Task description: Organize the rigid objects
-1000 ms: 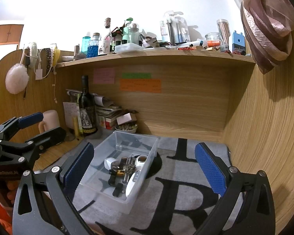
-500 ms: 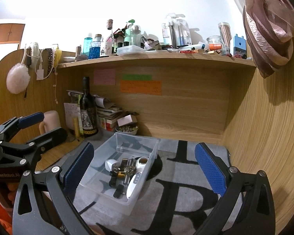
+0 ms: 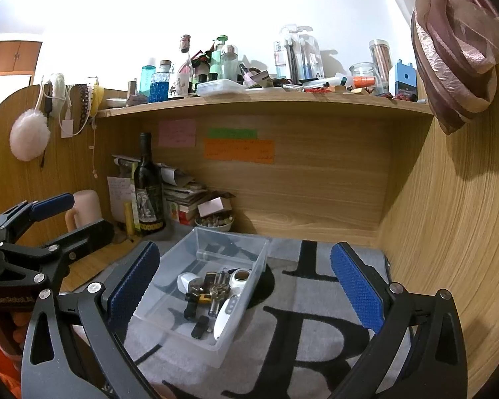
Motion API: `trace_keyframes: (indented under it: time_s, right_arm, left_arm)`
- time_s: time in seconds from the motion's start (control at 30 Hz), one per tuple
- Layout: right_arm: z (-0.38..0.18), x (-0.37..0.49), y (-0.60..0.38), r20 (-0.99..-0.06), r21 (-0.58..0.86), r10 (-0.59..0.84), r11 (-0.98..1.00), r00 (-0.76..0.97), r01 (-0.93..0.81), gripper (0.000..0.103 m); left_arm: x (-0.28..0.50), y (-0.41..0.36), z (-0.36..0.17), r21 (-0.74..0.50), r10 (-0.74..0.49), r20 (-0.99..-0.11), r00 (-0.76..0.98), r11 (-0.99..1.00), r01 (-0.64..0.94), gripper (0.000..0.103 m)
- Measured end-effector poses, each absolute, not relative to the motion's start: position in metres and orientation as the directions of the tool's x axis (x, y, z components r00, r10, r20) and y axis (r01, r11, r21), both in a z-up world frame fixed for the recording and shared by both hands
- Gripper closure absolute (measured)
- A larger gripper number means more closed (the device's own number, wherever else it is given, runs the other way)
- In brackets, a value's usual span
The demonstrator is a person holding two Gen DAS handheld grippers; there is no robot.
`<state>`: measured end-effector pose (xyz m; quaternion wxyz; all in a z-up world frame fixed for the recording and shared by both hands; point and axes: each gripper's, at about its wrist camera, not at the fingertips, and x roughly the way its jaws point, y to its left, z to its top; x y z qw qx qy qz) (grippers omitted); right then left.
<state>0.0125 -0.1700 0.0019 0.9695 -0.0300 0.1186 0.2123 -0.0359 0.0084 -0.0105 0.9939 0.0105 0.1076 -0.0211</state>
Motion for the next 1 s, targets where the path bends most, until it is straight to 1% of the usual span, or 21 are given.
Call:
trace_keyframes:
  time_s: [0.53, 1.0]
  right_arm:
    - [0.004, 0.015, -0.171, -0.236, -0.009, 0.393, 0.914, 0.889, -0.407, 0.000]
    - [0.007, 0.017, -0.169, -0.224, -0.020, 0.394, 0.913, 0.892, -0.408, 0.000]
  left_arm:
    - [-0.032, 0.008, -0.010, 0.016, -0.039, -0.208, 0.977, 0.999, 0.043, 0.000]
    - [-0.024, 0.014, -0.011, -0.007, -0.064, -0.236, 0.970, 0.998, 0.064, 0.000]
